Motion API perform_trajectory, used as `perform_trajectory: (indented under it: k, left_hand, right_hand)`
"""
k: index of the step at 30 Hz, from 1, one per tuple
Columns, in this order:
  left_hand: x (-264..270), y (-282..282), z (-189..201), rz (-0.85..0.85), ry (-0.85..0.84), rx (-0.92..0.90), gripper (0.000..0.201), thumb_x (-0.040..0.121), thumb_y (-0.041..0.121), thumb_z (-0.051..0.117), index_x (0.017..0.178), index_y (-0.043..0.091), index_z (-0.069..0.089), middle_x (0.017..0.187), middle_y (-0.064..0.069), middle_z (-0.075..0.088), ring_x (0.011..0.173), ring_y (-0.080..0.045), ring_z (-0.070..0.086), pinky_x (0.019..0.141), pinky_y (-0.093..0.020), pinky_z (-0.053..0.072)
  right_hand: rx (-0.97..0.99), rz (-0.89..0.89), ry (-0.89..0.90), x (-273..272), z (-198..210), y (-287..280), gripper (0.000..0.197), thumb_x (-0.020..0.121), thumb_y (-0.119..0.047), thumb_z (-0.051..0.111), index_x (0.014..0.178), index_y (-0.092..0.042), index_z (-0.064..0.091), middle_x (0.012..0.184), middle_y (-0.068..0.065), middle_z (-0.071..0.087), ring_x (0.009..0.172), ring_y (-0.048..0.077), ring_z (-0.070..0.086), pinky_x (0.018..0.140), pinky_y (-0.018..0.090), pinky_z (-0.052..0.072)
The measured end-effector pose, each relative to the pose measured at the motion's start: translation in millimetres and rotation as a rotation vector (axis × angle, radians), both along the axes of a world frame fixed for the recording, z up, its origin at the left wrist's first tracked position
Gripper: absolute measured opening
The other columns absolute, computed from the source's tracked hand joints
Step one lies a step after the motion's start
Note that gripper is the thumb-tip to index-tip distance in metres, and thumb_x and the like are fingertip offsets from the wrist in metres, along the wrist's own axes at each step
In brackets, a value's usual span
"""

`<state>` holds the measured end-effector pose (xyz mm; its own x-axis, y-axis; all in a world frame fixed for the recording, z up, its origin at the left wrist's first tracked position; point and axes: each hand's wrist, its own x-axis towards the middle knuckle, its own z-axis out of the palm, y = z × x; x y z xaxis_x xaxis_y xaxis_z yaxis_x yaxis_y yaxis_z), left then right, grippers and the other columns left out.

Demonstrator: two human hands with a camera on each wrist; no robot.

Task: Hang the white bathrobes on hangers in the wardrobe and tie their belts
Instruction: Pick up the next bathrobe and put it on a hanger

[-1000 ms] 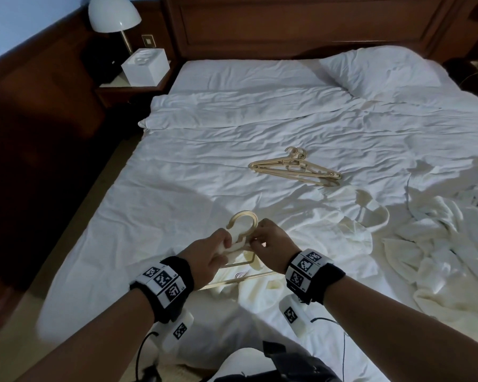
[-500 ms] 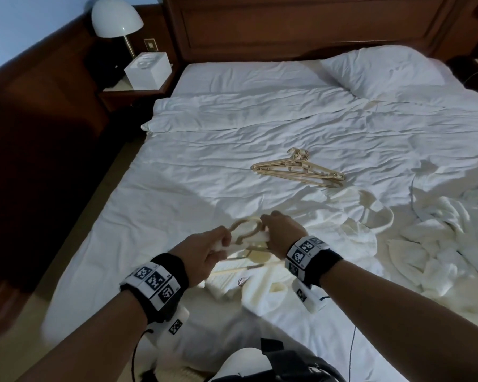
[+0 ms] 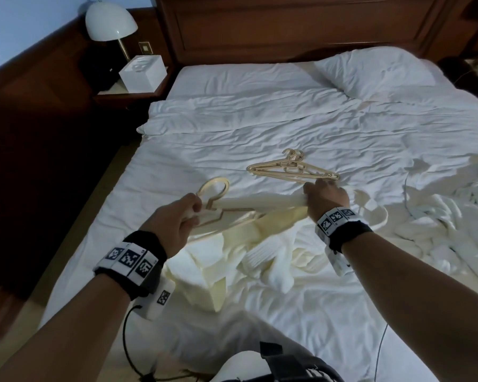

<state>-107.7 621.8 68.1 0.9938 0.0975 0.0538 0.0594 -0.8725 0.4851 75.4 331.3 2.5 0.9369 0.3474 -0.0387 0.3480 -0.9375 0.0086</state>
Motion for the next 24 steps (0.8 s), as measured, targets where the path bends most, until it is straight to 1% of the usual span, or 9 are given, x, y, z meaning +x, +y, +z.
perform_trajectory:
  k: [4, 7, 9, 13, 15, 17, 19, 22, 24]
  left_hand:
    - [5, 9, 10, 0.078, -0.116, 0.017, 0.022, 0.089, 0.016, 0.061, 0.099, 0.025, 0.044, 0.063, 0.009, 0.047, 0.053, -0.004, 0.045, 0.052, -0.018, 0.032]
    - [4, 13, 14, 0.147, -0.183, 0.003, 0.022, 0.088, 0.017, 0.062, 0.098, 0.025, 0.044, 0.073, 0.003, 0.056, 0.060, -0.009, 0.050, 0.055, -0.014, 0.033]
    - [3, 11, 13, 0.104, -0.208, -0.023, 0.024, 0.088, 0.019, 0.064, 0.098, 0.028, 0.044, 0.076, 0.001, 0.058, 0.061, -0.011, 0.053, 0.055, -0.015, 0.036]
    - [-1, -5, 16, -0.088, -0.252, -0.075, 0.020, 0.086, 0.023, 0.064, 0.099, 0.027, 0.049, 0.086, 0.019, 0.056, 0.070, -0.005, 0.055, 0.062, -0.012, 0.037]
    - [-5, -19, 21, -0.119, -0.277, -0.133, 0.020, 0.087, 0.018, 0.064, 0.098, 0.026, 0.049, 0.088, 0.020, 0.056, 0.073, -0.004, 0.057, 0.064, -0.010, 0.039]
    - [-8, -32, 27, -0.104, -0.285, -0.210, 0.016, 0.089, 0.020, 0.060, 0.098, 0.023, 0.048, 0.082, 0.010, 0.058, 0.068, -0.010, 0.058, 0.061, -0.015, 0.042]
    - [-11, -38, 30, -0.066, -0.291, -0.292, 0.016, 0.089, 0.022, 0.056, 0.102, 0.020, 0.047, 0.080, 0.006, 0.058, 0.067, -0.012, 0.057, 0.060, -0.017, 0.042]
    - [-19, -39, 29, 0.030, -0.301, -0.400, 0.026, 0.086, 0.013, 0.056, 0.108, 0.018, 0.044, 0.091, 0.006, 0.056, 0.070, -0.003, 0.056, 0.061, -0.011, 0.041]
    - [-22, -40, 23, 0.081, -0.221, -0.259, 0.036, 0.082, 0.001, 0.056, 0.105, 0.025, 0.041, 0.091, 0.009, 0.051, 0.071, 0.002, 0.054, 0.061, -0.008, 0.040]
  right_hand:
    - [0.001, 0.042, 0.101, -3, 27, 9, 0.028, 0.083, -0.016, 0.054, 0.109, -0.023, 0.059, 0.108, 0.007, 0.060, 0.105, 0.031, 0.059, 0.084, 0.039, 0.051]
    - [0.148, 0.304, 0.463, -42, 41, 28, 0.017, 0.082, -0.024, 0.061, 0.098, -0.027, 0.055, 0.094, -0.002, 0.061, 0.092, 0.023, 0.061, 0.076, 0.031, 0.049]
    - [0.259, 0.528, 0.586, -69, 51, 37, 0.023, 0.083, -0.043, 0.067, 0.097, -0.027, 0.058, 0.091, -0.006, 0.057, 0.085, 0.016, 0.056, 0.077, 0.029, 0.046]
    - [0.645, 0.535, -0.039, -67, 63, 59, 0.065, 0.077, -0.067, 0.060, 0.118, -0.018, 0.052, 0.112, 0.001, 0.049, 0.104, 0.019, 0.049, 0.093, 0.031, 0.041]
    - [0.566, 0.510, -0.028, -63, 69, 72, 0.076, 0.074, -0.077, 0.050, 0.128, -0.023, 0.047, 0.118, 0.002, 0.055, 0.111, 0.021, 0.051, 0.094, 0.035, 0.042]
    - [0.451, 0.508, 0.065, -59, 71, 77, 0.063, 0.075, -0.076, 0.037, 0.112, -0.028, 0.055, 0.104, 0.000, 0.066, 0.099, 0.025, 0.061, 0.076, 0.032, 0.044]
    - [0.368, 0.577, -0.009, -52, 71, 72, 0.046, 0.081, -0.066, 0.043, 0.096, -0.025, 0.059, 0.092, 0.001, 0.068, 0.091, 0.028, 0.064, 0.066, 0.029, 0.039]
    - [0.332, 0.688, -0.087, -50, 85, 56, 0.039, 0.082, -0.062, 0.052, 0.090, -0.025, 0.056, 0.084, 0.000, 0.068, 0.082, 0.028, 0.064, 0.064, 0.031, 0.046]
    - [0.259, 0.745, -0.132, -51, 96, 47, 0.040, 0.082, -0.065, 0.051, 0.089, -0.025, 0.053, 0.083, -0.003, 0.067, 0.080, 0.026, 0.063, 0.061, 0.030, 0.043]
